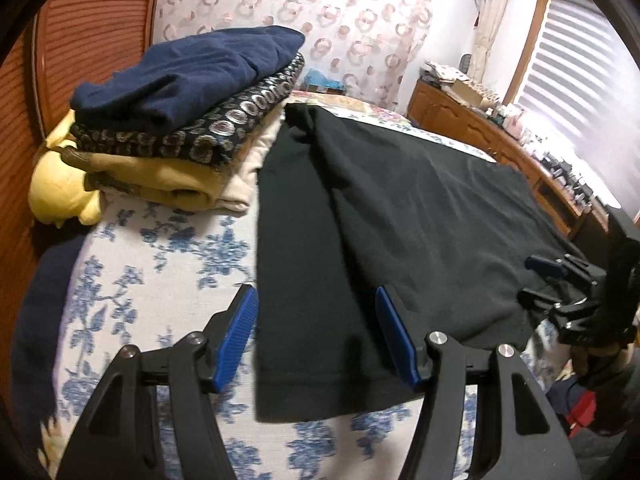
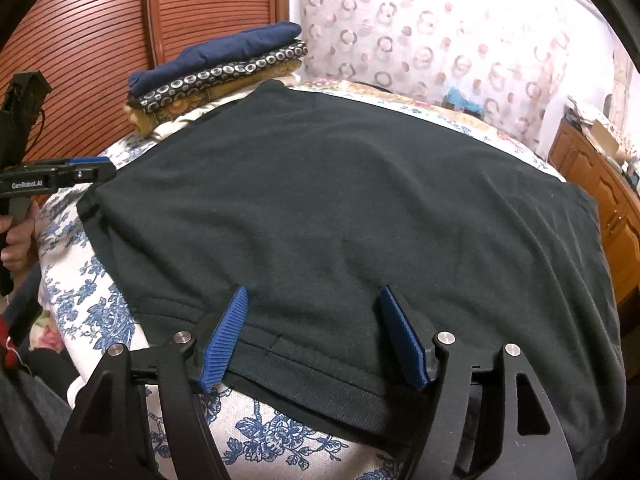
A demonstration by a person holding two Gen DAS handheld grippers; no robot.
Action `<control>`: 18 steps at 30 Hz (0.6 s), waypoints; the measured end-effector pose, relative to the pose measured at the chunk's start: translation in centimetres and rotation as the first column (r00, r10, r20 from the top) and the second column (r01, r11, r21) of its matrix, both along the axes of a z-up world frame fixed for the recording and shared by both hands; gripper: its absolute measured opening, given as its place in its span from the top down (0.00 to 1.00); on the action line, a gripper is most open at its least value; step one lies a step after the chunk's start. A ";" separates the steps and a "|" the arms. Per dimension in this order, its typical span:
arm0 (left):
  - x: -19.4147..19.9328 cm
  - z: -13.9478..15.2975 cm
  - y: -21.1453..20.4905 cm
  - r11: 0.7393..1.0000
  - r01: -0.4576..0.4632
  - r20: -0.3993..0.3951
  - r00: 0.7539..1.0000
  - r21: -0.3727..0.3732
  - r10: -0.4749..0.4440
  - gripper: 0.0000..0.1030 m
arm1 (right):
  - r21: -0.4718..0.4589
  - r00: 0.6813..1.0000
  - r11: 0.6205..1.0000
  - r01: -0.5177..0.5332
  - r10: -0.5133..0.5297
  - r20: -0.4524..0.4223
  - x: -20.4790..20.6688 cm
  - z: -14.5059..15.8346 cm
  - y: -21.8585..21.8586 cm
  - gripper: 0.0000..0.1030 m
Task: Fold small clothes
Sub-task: 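Position both open tools over the edge of the folded shirt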
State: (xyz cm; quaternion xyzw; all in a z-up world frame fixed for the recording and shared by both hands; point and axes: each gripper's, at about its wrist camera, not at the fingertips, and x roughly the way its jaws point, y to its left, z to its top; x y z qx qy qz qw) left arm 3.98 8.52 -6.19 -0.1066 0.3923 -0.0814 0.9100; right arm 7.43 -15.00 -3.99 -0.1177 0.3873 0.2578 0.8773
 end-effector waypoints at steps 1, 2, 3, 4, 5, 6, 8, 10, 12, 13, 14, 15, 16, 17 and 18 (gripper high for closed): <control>0.2 -0.1 -0.1 1.000 0.004 -0.006 1.000 -0.005 -0.004 0.41 | 0.000 1.000 1.000 0.000 0.000 0.000 0.0 0.0 0.1 0.31; 0.4 -0.2 -0.2 1.000 0.005 -0.014 1.000 -0.009 -0.006 0.41 | 0.000 1.000 1.000 0.001 -0.001 0.000 0.0 0.0 0.1 0.31; 0.6 -0.4 -0.2 1.000 0.002 -0.025 1.000 -0.010 -0.002 0.41 | 0.000 1.000 1.000 0.000 0.000 0.000 0.0 0.0 0.0 0.31; 0.9 -0.7 -0.2 1.000 -0.003 -0.037 0.999 -0.014 0.003 0.41 | 0.001 1.000 1.000 0.000 0.000 0.000 0.0 0.0 0.0 0.31; 1.0 -0.7 -0.1 1.000 -0.007 -0.033 0.999 -0.018 0.007 0.41 | 0.000 1.000 1.000 0.000 0.000 0.000 0.0 0.0 0.0 0.31; 1.1 -0.8 -0.1 1.000 -0.010 -0.034 0.999 -0.020 0.010 0.41 | 0.001 1.000 1.000 0.000 0.000 0.001 0.0 0.0 0.0 0.31; 1.4 -0.7 0.0 0.999 -0.026 -0.041 0.999 -0.021 0.025 0.41 | 0.000 1.000 1.000 0.000 0.000 0.001 0.0 0.0 0.0 0.31; 1.8 -0.7 0.4 0.999 -0.052 -0.047 0.998 -0.011 0.051 0.41 | 0.001 1.000 1.000 0.000 0.000 0.000 0.0 0.0 0.0 0.31; 2.0 -0.8 0.8 0.998 -0.065 -0.048 0.997 -0.017 0.064 0.41 | 0.001 1.000 1.000 0.000 0.000 0.000 0.0 0.0 0.0 0.31; 2.0 -0.8 0.9 0.998 -0.067 -0.048 0.997 -0.021 0.066 0.41 | 0.001 1.000 1.000 0.000 0.000 0.000 0.0 0.0 0.0 0.31; 2.1 -0.8 1.0 0.997 -0.066 -0.048 0.997 -0.026 0.065 0.41 | 0.001 1.000 1.000 0.000 0.000 0.000 0.0 0.0 0.0 0.31; 2.1 -0.8 1.0 0.997 -0.066 -0.049 0.997 -0.034 0.064 0.41 | 0.001 1.000 1.000 0.000 0.000 0.000 0.0 0.0 0.0 0.31; 2.2 -0.9 1.0 0.997 -0.062 -0.051 0.997 -0.052 0.059 0.41 | 0.001 1.000 1.000 0.000 0.000 0.000 0.0 0.0 0.0 0.31; 2.2 -0.9 1.2 0.996 -0.051 -0.052 0.998 -0.079 0.047 0.41 | 0.001 1.000 1.000 0.000 0.000 0.000 0.0 0.0 0.0 0.31; 2.2 -0.9 1.3 0.992 -0.038 -0.055 0.998 -0.122 0.032 0.41 | 0.002 1.000 1.000 0.000 0.000 0.000 0.0 0.0 0.0 0.31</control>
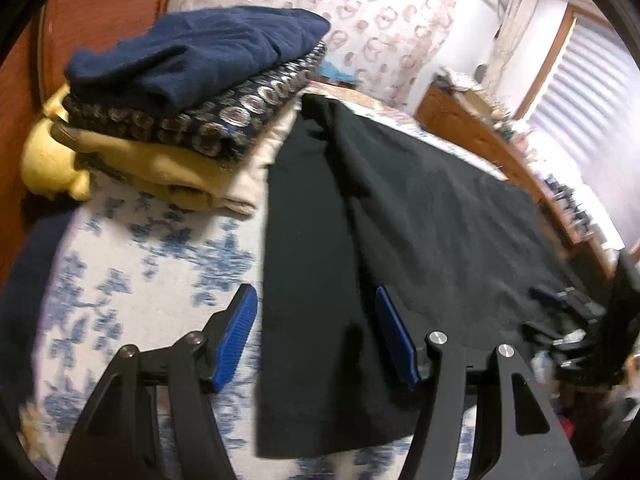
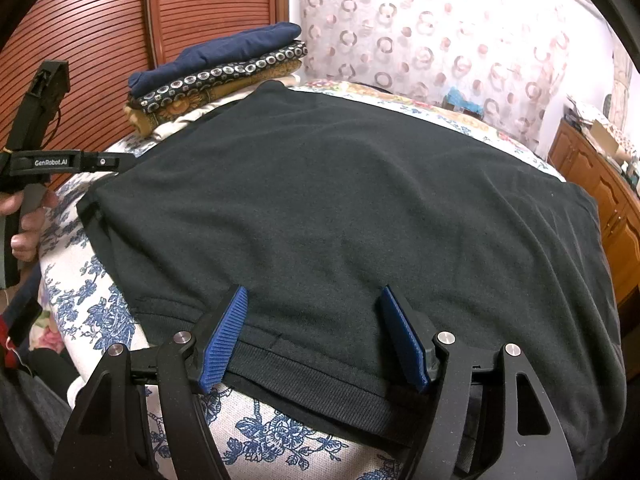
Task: Fold small clothes
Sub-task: 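Position both open tools over the edge of the folded shirt, then grasp the folded shirt's edge with the left tool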
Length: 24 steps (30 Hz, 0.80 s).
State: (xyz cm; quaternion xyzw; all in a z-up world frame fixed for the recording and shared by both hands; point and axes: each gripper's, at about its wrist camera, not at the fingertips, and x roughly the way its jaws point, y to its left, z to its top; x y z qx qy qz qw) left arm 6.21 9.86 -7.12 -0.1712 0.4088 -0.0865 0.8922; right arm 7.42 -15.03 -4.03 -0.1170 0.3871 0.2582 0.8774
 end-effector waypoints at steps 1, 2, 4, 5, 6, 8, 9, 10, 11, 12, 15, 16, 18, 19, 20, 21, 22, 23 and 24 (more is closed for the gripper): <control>0.1 -0.1 0.2 0.999 0.010 -0.005 1.000 -0.043 -0.010 0.41 | -0.001 1.000 1.000 0.000 0.000 0.001 0.0 0.0 0.0 0.31; 0.2 -0.1 0.3 0.998 0.013 -0.010 1.000 -0.068 -0.013 0.41 | -0.001 1.000 1.000 0.000 0.000 0.001 0.0 0.0 0.0 0.31; 0.4 0.0 0.3 0.997 0.010 -0.019 1.000 -0.083 -0.011 0.41 | -0.001 1.000 1.000 0.000 0.000 0.000 0.0 0.0 0.0 0.31; 0.6 0.0 0.3 0.996 0.011 -0.024 1.000 -0.093 -0.013 0.41 | 0.000 1.000 1.000 0.000 0.000 0.000 0.0 0.0 0.0 0.31; 0.7 0.0 0.2 0.994 0.015 -0.029 0.999 -0.108 -0.018 0.41 | 0.000 1.000 1.000 0.000 0.000 0.000 0.0 0.0 0.0 0.31; 1.0 0.0 -0.2 0.993 0.026 -0.035 0.999 -0.119 -0.030 0.41 | -0.001 1.000 1.000 0.000 0.000 0.001 0.0 0.0 0.0 0.31; 1.0 0.0 -0.6 0.994 0.033 -0.034 0.999 -0.109 -0.036 0.41 | -0.001 1.000 1.000 0.000 0.000 0.001 0.0 0.0 0.0 0.31; 1.0 0.1 -0.9 0.994 0.040 -0.032 0.999 -0.099 -0.043 0.41 | 0.000 1.000 1.000 0.001 -0.001 0.001 0.0 0.0 0.0 0.31; 1.1 0.1 -1.4 0.995 0.051 -0.029 0.998 -0.081 -0.053 0.41 | 0.000 1.000 1.000 0.000 0.000 0.001 0.0 0.0 0.0 0.31; 1.2 0.1 -1.8 0.996 0.058 -0.028 0.998 -0.068 -0.060 0.41 | 0.000 1.000 1.000 0.000 0.000 0.001 0.0 0.0 0.0 0.31; 1.3 0.2 -2.6 0.995 0.087 -0.027 0.996 -0.044 -0.088 0.50 | 0.000 1.000 1.000 0.000 0.000 0.000 0.0 0.0 0.0 0.31; 1.4 0.1 -2.8 0.995 0.093 -0.029 0.995 -0.040 -0.094 0.54 | 0.001 1.000 1.000 0.000 0.000 0.000 0.0 0.0 0.0 0.31; 1.5 0.1 -3.1 0.993 0.110 -0.027 0.993 -0.030 -0.111 0.70 | 0.001 1.000 1.000 0.000 0.000 0.001 0.0 0.0 -0.1 0.31; 1.5 0.1 -3.3 0.992 0.120 -0.029 0.992 -0.030 -0.121 0.79 | 0.001 1.000 1.000 0.000 0.000 0.001 0.0 0.0 0.0 0.31; 1.5 0.2 -3.5 0.992 0.127 -0.024 0.992 -0.023 -0.127 0.90 | 0.001 1.000 1.000 0.001 -0.001 0.001 0.0 0.0 -0.1 0.31; 1.6 0.2 -3.7 0.991 0.136 -0.021 0.991 -0.012 -0.136 0.95 | 0.001 1.000 1.000 0.001 -0.001 0.001 0.0 0.0 -0.1 0.31; 1.6 0.5 -3.9 0.990 0.143 -0.012 0.990 -0.006 -0.143 0.96 | 0.002 1.000 1.000 0.002 -0.002 0.002 0.0 0.0 -0.1 0.31; 1.6 0.9 -4.1 0.989 0.150 0.001 0.989 -0.008 -0.150 0.96 | 0.006 1.000 1.000 0.007 -0.007 0.005 0.0 0.0 -0.2 0.31; 1.5 1.3 -4.3 0.987 0.158 0.012 0.987 -0.014 -0.158 0.96 | 0.009 1.000 1.000 0.017 -0.018 0.009 0.0 0.1 -0.2 0.31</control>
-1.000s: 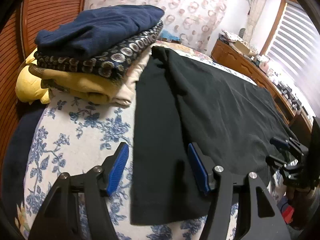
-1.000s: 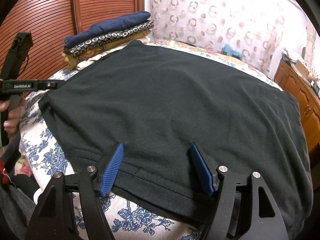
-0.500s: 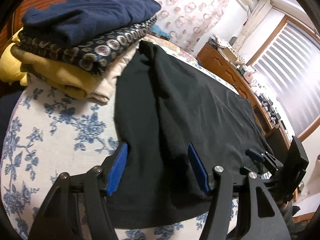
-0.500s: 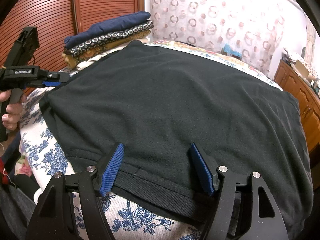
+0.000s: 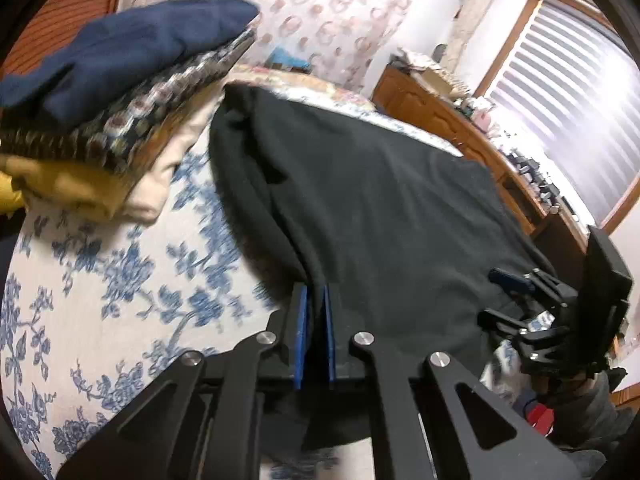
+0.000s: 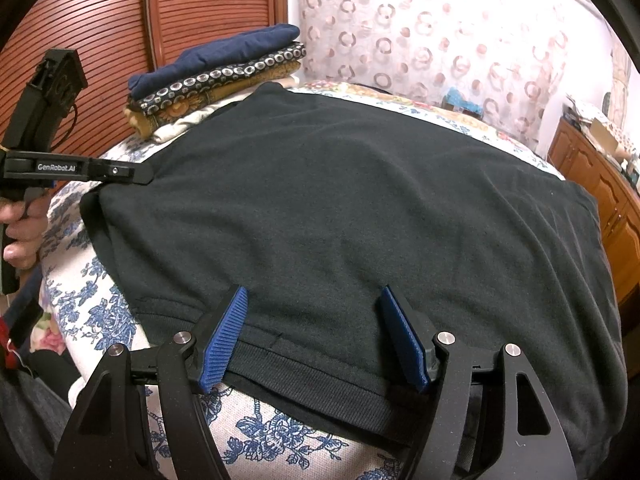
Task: Fold small clothes
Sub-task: 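Grasp the folded shirt's edge with the left tool, then fold the held edge over the shirt and open the left tool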
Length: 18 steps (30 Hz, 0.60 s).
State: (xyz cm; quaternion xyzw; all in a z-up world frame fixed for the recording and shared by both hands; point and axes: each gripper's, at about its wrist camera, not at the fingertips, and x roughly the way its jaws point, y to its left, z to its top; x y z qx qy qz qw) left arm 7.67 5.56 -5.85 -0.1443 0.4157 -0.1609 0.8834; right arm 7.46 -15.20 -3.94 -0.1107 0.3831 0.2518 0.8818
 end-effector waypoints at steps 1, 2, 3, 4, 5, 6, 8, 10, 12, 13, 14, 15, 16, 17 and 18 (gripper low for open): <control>0.0 0.6 -0.3 1.000 0.010 0.016 1.000 -0.012 -0.010 0.97 | 0.004 1.000 1.000 0.007 -0.007 0.003 0.0 0.2 -0.1 0.31; -0.1 1.5 -0.7 0.999 0.024 0.038 0.999 -0.025 -0.023 0.97 | 0.013 1.000 1.000 0.011 -0.011 0.007 0.0 0.4 -0.4 0.31; 0.0 2.0 -1.1 0.999 0.035 0.052 0.998 -0.029 -0.033 0.97 | 0.030 1.000 0.999 0.019 -0.019 0.013 0.0 0.7 -0.8 0.31; 0.0 2.9 -1.7 0.998 0.053 0.071 0.996 -0.029 -0.051 0.97 | 0.044 0.999 0.999 0.030 -0.031 0.015 0.1 1.0 -1.3 0.31; 0.2 3.5 -2.2 0.997 0.069 0.084 0.994 -0.029 -0.066 0.97 | 0.052 0.999 0.998 0.037 -0.038 0.015 0.1 1.1 -1.8 0.31; 0.3 4.2 -2.9 0.996 0.090 0.096 0.992 -0.028 -0.087 0.97 | 0.056 0.999 0.997 0.050 -0.051 0.015 0.1 1.4 -2.5 0.31; 1.0 5.5 -4.7 0.990 0.140 0.116 0.984 -0.031 -0.135 0.97 | 0.065 0.996 0.995 0.076 -0.078 0.031 0.0 2.2 -4.2 0.31; 1.9 6.7 -6.9 0.981 0.192 0.135 0.973 -0.032 -0.186 0.97 | 0.063 0.992 0.992 0.107 -0.111 0.055 -0.3 2.9 -5.9 0.31; 2.8 7.7 -9.0 0.971 0.238 0.151 0.961 -0.026 -0.231 0.97 | 0.055 0.987 0.989 0.140 -0.144 0.075 -0.5 3.5 -7.5 0.31; 3.2 8.2 -10.4 0.964 0.267 0.161 0.952 -0.021 -0.260 0.97 | 0.054 0.982 0.985 0.167 -0.171 0.084 -0.7 3.8 -8.8 0.31; 3.6 8.6 -11.3 0.958 0.287 0.165 0.946 -0.024 -0.279 0.97 | 0.055 0.978 0.982 0.183 -0.187 0.088 -0.7 4.0 -9.6 0.31; 3.9 9.0 -12.6 0.949 0.314 0.169 0.937 -0.026 -0.305 0.97 | 0.062 0.972 0.975 0.213 -0.218 0.090 -0.8 4.2 -11.0 0.31; 4.1 9.5 -13.8 0.941 0.336 0.176 0.928 -0.021 -0.328 0.97 | 0.066 0.968 0.971 0.230 -0.235 0.089 -0.9 4.3 -11.7 0.31; 4.4 10.0 -15.0 0.933 0.360 0.185 0.918 -0.012 -0.351 0.97 | 0.074 0.961 0.964 0.256 -0.262 0.087 -1.0 4.4 -12.9 0.31; 4.4 10.5 -16.3 0.924 0.382 0.192 0.907 -0.004 -0.375 0.97 | 0.079 0.956 0.959 0.273 -0.279 0.085 -1.1 4.4 -13.7 0.31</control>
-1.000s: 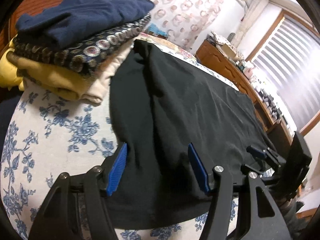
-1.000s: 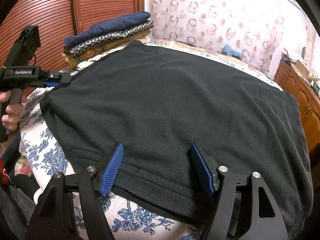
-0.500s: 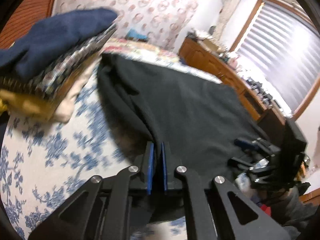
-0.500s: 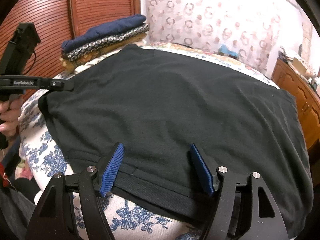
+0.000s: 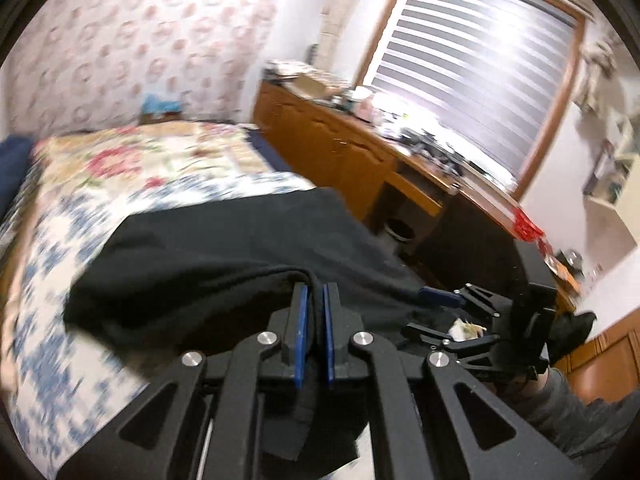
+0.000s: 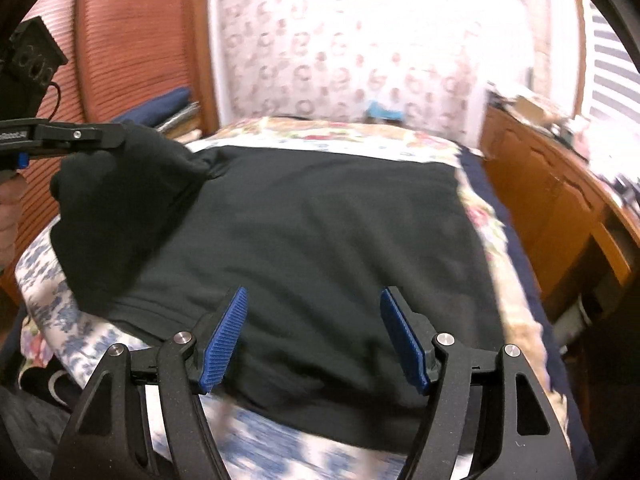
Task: Fold small clothes
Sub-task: 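Fold the held edge over the shirt and open the left tool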
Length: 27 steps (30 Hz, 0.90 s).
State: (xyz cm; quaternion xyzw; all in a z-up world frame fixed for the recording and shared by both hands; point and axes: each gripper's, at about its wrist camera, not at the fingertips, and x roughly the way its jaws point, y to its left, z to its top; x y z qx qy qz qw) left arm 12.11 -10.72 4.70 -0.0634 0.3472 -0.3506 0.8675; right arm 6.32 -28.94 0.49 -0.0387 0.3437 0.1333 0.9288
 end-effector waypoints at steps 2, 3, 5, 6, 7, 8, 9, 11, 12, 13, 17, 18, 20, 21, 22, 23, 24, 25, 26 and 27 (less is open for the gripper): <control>0.4 1.0 -2.4 0.999 0.043 0.016 0.999 0.005 -0.043 0.97 | 0.015 0.999 0.999 0.037 -0.037 -0.004 -0.2 0.0 -1.8 0.31; 0.7 1.4 -3.4 0.998 0.059 0.020 0.998 0.007 -0.060 0.97 | 0.020 0.998 0.998 0.055 -0.055 -0.005 -0.4 0.0 -2.6 0.31; 1.1 2.3 -5.7 0.995 0.094 0.031 0.995 0.018 -0.095 0.97 | 0.023 0.997 0.997 0.077 -0.077 -0.004 -0.7 0.0 -3.8 0.31; 1.3 2.6 -6.8 0.994 0.108 0.034 0.994 0.024 -0.108 0.97 | 0.025 0.996 0.996 0.091 -0.091 -0.002 -0.9 0.0 -4.3 0.31; 1.4 2.9 -7.8 0.992 0.121 0.035 0.992 0.030 -0.122 0.97 | 0.029 0.995 0.995 0.098 -0.098 0.000 -1.2 0.0 -4.9 0.31; 1.6 3.1 -9.1 0.989 0.142 0.035 0.989 0.039 -0.143 0.97 | 0.034 0.994 0.994 0.107 -0.107 0.002 -1.5 0.0 -5.4 0.31; 1.6 3.1 -9.8 0.987 0.153 0.033 0.987 0.044 -0.154 0.97 | 0.037 0.993 0.993 0.114 -0.115 0.005 -1.7 0.1 -6.0 0.31; 2.1 3.3 -11.9 0.982 0.181 0.021 0.983 0.057 -0.182 0.97 | 0.044 0.992 0.991 0.127 -0.127 0.011 -2.2 0.2 -6.8 0.31; 2.1 3.3 -12.7 0.980 0.187 0.020 0.982 0.063 -0.189 0.97 | 0.049 0.991 0.990 0.132 -0.133 0.015 -2.5 0.3 -7.3 0.31; 2.3 3.3 -13.4 0.978 0.193 0.019 0.981 0.074 -0.195 0.97 | 0.053 0.990 0.989 0.137 -0.138 0.017 -2.9 0.3 -7.8 0.31; 3.0 3.1 -16.0 0.973 0.206 0.005 0.978 0.105 -0.208 0.96 | 0.063 0.988 0.986 0.151 -0.153 0.019 -3.9 0.1 -9.2 0.31; 3.2 2.8 -16.4 0.972 0.206 0.000 0.978 0.113 -0.208 0.96 | 0.065 0.987 0.986 0.156 -0.158 0.017 -4.0 0.0 -9.3 0.31; 3.3 2.2 -17.0 0.968 0.209 -0.011 0.978 0.138 -0.210 0.96 | 0.070 0.987 0.984 0.161 -0.162 0.012 -4.1 -0.2 -9.5 0.31; 3.1 2.1 -17.2 0.967 0.210 -0.012 0.978 0.144 -0.210 0.96 | 0.071 0.986 0.984 0.162 -0.164 0.010 -4.1 -0.2 -9.5 0.31; 3.0 1.8 -17.2 0.966 0.209 -0.010 0.978 0.150 -0.209 0.91 | 0.072 0.986 0.984 0.163 -0.164 0.009 -4.1 -0.4 -9.6 0.31; 2.8 1.8 -17.1 0.966 0.208 -0.008 0.978 0.155 -0.209 0.88 | 0.071 0.987 0.984 0.162 -0.163 0.008 -4.3 -0.3 -9.4 0.31; 2.6 1.8 -16.9 0.966 0.203 -0.005 0.979 0.163 -0.205 0.87 | 0.069 0.987 0.984 0.162 -0.163 0.006 -4.3 -0.4 -9.3 0.31; 2.5 1.7 -16.6 0.965 0.200 0.000 0.979 0.168 -0.203 0.83 | 0.068 0.987 0.984 0.162 -0.163 0.005 -4.2 -0.4 -9.3 0.31; 2.2 1.8 -16.1 0.965 0.197 0.009 0.979 0.172 -0.202 0.76 | 0.067 0.987 0.985 0.162 -0.162 0.005 -4.2 -0.4 -9.4 0.31; 2.2 1.8 -15.6 0.965 0.194 0.014 0.980 0.174 -0.200 0.73 | 0.069 0.987 0.984 0.161 -0.162 0.006 -4.2 -0.4 -9.4 0.31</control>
